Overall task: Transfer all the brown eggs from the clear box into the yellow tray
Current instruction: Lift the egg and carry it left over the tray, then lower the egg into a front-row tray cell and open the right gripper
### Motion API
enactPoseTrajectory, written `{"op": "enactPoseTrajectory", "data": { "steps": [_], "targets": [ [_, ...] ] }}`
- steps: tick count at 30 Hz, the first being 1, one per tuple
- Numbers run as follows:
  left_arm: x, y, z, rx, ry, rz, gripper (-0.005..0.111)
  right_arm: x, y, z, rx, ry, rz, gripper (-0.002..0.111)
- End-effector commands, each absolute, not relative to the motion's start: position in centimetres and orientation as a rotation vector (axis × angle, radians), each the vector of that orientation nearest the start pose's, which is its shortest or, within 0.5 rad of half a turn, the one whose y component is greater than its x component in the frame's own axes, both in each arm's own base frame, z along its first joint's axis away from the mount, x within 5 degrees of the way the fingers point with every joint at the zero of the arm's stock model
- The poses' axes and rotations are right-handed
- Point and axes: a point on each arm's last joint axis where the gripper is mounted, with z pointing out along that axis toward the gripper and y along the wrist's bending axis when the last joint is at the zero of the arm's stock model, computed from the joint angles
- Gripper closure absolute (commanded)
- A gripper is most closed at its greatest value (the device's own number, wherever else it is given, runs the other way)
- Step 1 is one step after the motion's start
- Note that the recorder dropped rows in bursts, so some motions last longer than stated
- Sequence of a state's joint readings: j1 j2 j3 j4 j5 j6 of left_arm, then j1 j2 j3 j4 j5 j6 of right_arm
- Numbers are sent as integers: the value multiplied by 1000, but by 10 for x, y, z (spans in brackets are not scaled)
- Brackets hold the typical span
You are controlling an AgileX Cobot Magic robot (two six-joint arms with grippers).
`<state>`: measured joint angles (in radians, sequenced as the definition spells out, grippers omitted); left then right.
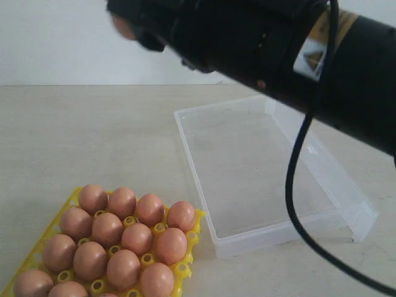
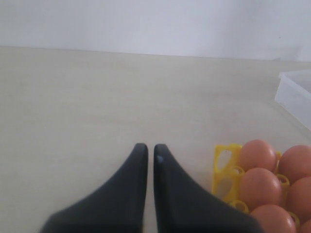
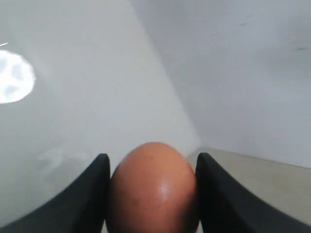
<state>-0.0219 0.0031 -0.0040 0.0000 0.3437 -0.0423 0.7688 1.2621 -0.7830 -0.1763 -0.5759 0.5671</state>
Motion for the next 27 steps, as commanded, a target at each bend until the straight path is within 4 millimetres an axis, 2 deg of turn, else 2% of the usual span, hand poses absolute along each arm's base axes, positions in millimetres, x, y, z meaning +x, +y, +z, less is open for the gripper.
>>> {"op": "enactPoseTrajectory", "data": {
  "steps": [1, 4, 6, 11, 16, 19, 23, 27],
  "targets": [
    [54, -1, 183, -14, 1821, -43, 103, 157, 220, 336, -764, 1345, 1316, 108],
    [54, -1, 183, -14, 1821, -43, 103, 140, 228, 325, -991, 1307, 1480, 108],
    [54, -1, 183, -14, 1821, -43, 103, 135, 233, 316, -1077, 1299, 1572, 108],
    [54, -1, 183, -14, 1821, -43, 103, 141, 246, 292, -1109, 1315, 1719, 108],
    [54, -1, 183, -14, 1821, -43, 103, 165, 261, 239, -1086, 1629, 1570, 108],
    [54, -1, 183, -14, 1821, -43, 103, 167, 261, 225, -1161, 1703, 1464, 108],
    [54, -1, 183, -14, 1821, -43, 103, 165, 256, 209, -1387, 1738, 1273, 108],
    [54, -1, 183, -14, 1821, -43, 103, 168, 252, 200, -1460, 1783, 1126, 108]
  ]
}}
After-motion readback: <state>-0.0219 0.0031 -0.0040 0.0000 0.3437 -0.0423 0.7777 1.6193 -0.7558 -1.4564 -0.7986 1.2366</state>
